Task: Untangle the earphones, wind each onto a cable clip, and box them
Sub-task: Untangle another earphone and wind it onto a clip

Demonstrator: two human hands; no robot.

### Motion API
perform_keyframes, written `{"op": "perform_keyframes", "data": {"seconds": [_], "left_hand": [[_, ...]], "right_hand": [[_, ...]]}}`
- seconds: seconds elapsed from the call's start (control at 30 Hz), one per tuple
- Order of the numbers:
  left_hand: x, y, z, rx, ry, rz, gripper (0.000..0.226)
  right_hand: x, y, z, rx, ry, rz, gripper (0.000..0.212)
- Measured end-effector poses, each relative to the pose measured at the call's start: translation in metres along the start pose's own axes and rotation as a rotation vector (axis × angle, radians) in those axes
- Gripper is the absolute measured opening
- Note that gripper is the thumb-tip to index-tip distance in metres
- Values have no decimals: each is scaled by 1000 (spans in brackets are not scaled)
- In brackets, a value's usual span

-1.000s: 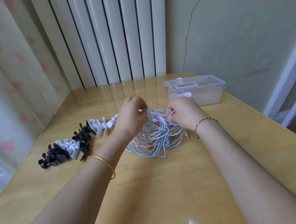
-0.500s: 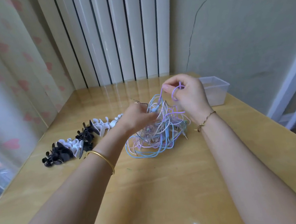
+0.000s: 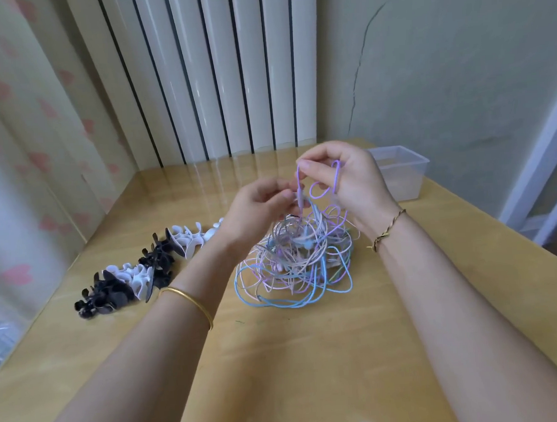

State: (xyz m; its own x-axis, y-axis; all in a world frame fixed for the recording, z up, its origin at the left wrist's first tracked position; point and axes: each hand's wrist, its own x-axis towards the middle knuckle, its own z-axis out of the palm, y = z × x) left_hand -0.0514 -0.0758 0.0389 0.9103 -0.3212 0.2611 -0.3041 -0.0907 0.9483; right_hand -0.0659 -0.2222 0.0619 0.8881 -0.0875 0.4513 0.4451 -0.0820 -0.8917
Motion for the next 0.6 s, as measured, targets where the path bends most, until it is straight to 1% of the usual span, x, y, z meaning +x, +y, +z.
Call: {"op": "perform_keyframes", "data": {"seconds": [0.07, 0.1, 0.13, 0.2, 0.23, 0.27, 0.3, 0.33, 0.37, 0.4, 0.43, 0.47, 0.53, 0.57, 0.6], "left_hand": [[1, -4, -2, 20, 44, -76, 21], [2, -7, -4, 130, 87, -101, 23], [6, -12, -6, 320, 121, -110, 25], [9, -21, -7, 767, 132, -85, 28], [10, -21, -6, 872, 175, -44, 28], [9, -19, -4, 862, 236, 39, 27], [7, -15, -2, 775, 275, 150, 25], [6, -9, 1, 642, 254, 220, 24], [5, -3, 3, 528, 154, 219, 24], [5, -1, 6, 491, 15, 153, 24], [7, -3, 8, 521, -99, 90, 23], [8, -7, 8, 599, -161, 45, 24], [10, -15, 6, 725, -165, -2, 18], [10, -18, 5, 736, -140, -12, 10], [10, -18, 2, 743, -117, -17, 5]], "right_hand": [[0, -4, -5, 72, 37, -23, 14], [-1, -6, -7, 125, 44, -17, 12], [-1, -8, -9, 181, 45, -1, 11], [-1, -8, -12, 269, 60, 37, 12], [0, -7, -14, 288, 77, 51, 13], [1, -7, -15, 292, 91, 61, 13], [1, -7, -16, 295, 96, 73, 13], [2, -7, -16, 305, 93, 90, 14], [3, -9, -14, 336, 81, 118, 13], [4, -11, -12, 391, 60, 155, 13], [4, -14, -9, 479, 29, 192, 13], [6, -19, -6, 587, 1, 217, 13], [10, -29, -4, 758, -6, 247, 17], [12, -31, -6, 760, 18, 264, 18], [12, -32, -9, 671, 55, 267, 18]]}}
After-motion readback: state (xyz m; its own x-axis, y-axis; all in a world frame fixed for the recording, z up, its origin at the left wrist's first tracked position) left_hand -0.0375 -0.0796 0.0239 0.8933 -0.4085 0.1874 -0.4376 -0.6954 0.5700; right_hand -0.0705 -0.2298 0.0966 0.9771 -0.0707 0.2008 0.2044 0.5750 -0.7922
